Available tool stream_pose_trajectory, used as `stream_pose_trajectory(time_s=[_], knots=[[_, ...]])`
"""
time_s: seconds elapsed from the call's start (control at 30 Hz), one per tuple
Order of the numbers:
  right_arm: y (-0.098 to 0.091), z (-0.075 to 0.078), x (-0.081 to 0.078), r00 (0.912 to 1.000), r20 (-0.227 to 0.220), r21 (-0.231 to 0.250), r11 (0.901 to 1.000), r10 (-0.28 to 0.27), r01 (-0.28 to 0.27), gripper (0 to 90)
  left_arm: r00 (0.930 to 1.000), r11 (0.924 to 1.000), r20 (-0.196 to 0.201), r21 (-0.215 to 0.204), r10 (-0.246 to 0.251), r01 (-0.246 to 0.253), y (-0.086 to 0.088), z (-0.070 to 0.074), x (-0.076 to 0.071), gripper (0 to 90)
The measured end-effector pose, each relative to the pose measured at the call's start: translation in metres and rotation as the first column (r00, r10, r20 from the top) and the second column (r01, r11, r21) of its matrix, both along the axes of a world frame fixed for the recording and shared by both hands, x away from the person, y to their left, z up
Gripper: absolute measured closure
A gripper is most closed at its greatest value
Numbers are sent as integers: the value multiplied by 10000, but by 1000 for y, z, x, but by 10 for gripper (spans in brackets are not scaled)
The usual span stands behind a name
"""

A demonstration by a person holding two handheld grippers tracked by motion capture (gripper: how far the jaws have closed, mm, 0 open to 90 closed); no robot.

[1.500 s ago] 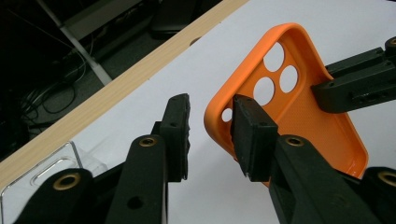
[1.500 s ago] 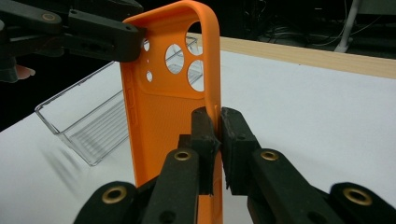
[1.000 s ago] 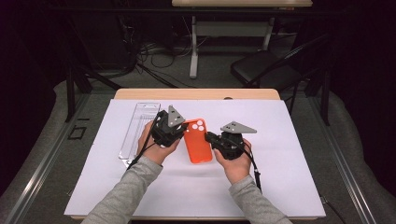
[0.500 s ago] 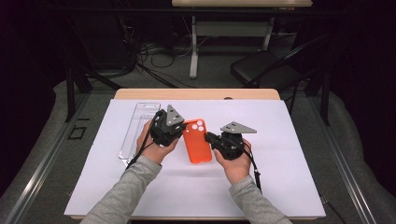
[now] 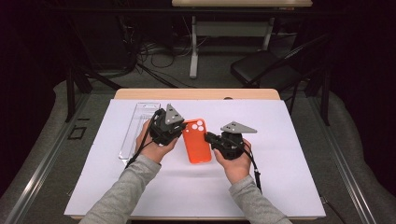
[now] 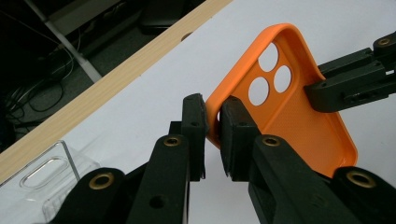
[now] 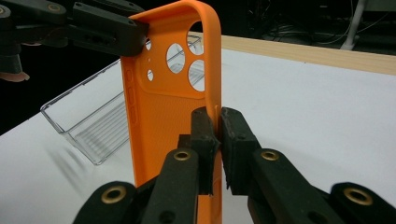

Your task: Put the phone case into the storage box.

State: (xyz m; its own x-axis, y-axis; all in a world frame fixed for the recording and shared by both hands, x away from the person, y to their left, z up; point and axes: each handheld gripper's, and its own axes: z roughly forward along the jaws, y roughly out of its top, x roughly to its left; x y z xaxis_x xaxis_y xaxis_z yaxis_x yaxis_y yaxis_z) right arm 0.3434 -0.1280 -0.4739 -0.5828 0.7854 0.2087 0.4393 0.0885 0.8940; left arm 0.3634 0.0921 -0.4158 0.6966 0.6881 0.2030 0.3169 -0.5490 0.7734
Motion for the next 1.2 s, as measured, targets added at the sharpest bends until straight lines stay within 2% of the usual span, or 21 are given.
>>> stream_pose_trajectory(time_s=[0.73, 0.93, 1.2], knots=[[-1, 0, 1, 9999, -82, 198, 9998, 73, -71, 822, 9998, 9999, -175, -97, -123, 121, 2, 3, 1, 813], [-1, 0, 1, 10000, -51, 202, 9998, 49, -48, 789, 9998, 9999, -155, -65, -130, 129, 1, 3, 1, 813], [-4, 2, 1, 9999, 98, 300, 9995, -84, 81, 677, 9998, 10000, -172, 56, -31, 32, 3, 4, 4, 812]])
